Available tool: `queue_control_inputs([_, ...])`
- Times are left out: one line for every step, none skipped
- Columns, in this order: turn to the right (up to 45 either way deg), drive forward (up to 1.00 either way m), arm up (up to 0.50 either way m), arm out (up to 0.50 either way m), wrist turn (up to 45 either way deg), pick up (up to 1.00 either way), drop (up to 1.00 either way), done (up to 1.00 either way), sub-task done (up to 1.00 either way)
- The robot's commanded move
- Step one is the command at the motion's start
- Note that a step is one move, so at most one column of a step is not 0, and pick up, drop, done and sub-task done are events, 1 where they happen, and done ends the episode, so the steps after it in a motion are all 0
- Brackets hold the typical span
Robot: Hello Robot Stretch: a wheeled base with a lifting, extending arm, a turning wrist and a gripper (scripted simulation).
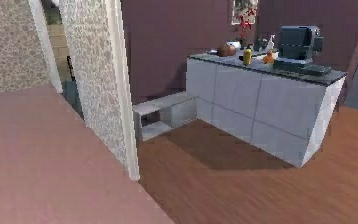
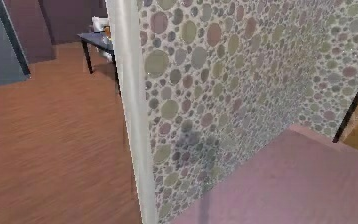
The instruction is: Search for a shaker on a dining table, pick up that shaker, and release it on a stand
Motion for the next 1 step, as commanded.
queue_control_inputs([21.0, 0.00, 0.00, 0.00, 0.0, 0.00, 0.00, 0.00, 0.00])
